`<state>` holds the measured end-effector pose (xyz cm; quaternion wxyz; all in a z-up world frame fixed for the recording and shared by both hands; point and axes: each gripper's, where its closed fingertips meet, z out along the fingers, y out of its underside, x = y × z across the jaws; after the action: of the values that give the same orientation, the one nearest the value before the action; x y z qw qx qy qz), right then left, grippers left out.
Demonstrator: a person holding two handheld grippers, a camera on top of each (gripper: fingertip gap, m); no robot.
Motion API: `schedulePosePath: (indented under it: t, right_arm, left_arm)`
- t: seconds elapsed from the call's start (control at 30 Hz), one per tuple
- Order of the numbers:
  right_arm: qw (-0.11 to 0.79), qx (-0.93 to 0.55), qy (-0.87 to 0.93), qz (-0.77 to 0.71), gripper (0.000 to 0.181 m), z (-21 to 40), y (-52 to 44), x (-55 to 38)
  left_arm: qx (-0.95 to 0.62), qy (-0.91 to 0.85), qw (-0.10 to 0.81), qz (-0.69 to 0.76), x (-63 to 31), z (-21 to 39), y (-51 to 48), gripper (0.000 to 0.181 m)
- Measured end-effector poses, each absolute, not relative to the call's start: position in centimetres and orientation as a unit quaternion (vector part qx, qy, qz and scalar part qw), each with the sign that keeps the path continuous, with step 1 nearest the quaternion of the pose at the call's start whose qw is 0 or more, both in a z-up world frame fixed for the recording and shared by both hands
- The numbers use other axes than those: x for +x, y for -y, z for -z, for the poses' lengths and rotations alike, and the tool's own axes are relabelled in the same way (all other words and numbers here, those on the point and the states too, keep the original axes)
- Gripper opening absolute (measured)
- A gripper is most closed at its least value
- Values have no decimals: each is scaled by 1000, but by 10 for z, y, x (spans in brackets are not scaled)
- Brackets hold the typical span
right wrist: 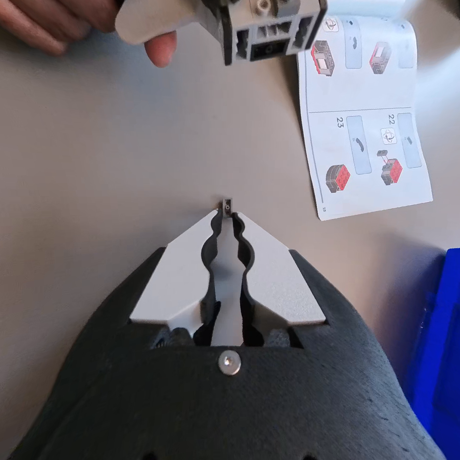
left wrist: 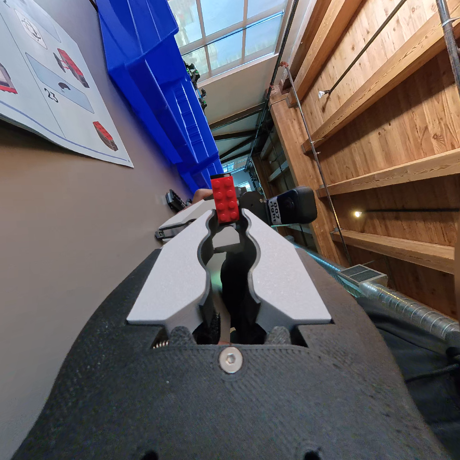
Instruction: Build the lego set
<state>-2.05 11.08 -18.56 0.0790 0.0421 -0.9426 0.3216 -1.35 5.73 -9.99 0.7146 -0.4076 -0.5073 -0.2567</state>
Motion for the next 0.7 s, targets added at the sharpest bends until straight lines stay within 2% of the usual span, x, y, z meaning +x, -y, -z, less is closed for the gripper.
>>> schedulePosePath:
  t: [0.57, 0.7]
  right_arm:
    - [158, 79, 880, -440, 9, 118, -100, -16]
    - [165, 73, 877, -446, 15, 114, -103, -19]
  left_arm:
    - [-415, 536, 701, 220, -20, 109, -58, 17]
    - [-419, 535, 699, 223, -21, 110, -60, 16]
